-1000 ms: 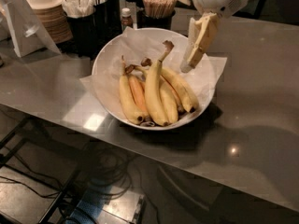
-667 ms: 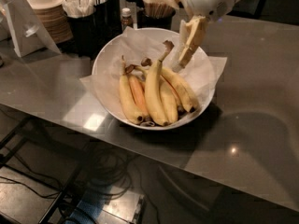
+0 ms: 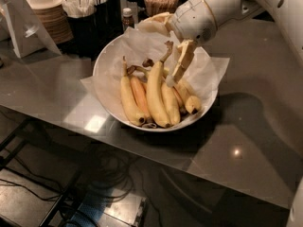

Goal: Pick banana from white bowl

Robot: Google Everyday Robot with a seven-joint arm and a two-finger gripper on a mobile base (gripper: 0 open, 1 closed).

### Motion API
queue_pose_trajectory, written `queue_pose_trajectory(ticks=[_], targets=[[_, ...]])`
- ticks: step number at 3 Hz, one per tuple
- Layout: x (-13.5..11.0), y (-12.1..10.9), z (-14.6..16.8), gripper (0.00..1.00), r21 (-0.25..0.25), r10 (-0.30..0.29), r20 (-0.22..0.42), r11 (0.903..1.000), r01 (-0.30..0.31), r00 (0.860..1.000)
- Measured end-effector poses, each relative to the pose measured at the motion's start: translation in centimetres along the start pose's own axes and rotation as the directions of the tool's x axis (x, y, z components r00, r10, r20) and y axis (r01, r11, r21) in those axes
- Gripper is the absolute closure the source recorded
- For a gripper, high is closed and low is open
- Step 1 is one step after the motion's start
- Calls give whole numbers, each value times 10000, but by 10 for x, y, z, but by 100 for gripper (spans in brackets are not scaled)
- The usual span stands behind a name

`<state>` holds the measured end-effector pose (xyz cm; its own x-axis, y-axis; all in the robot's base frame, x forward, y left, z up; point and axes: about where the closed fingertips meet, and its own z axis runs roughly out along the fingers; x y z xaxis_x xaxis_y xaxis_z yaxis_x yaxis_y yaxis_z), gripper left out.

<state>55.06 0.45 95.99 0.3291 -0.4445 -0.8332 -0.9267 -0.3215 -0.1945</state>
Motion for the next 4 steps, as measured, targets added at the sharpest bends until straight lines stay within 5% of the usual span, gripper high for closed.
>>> queue_pose_trajectory(ticks=[1, 3, 4], targets=[[33, 0, 8, 0, -95, 985, 56, 9951, -985, 9951], [28, 14, 17, 0, -489, 1132, 287, 9925, -1117, 9932], [28, 15, 19, 19, -516, 1155, 296, 9922, -1139, 9929]])
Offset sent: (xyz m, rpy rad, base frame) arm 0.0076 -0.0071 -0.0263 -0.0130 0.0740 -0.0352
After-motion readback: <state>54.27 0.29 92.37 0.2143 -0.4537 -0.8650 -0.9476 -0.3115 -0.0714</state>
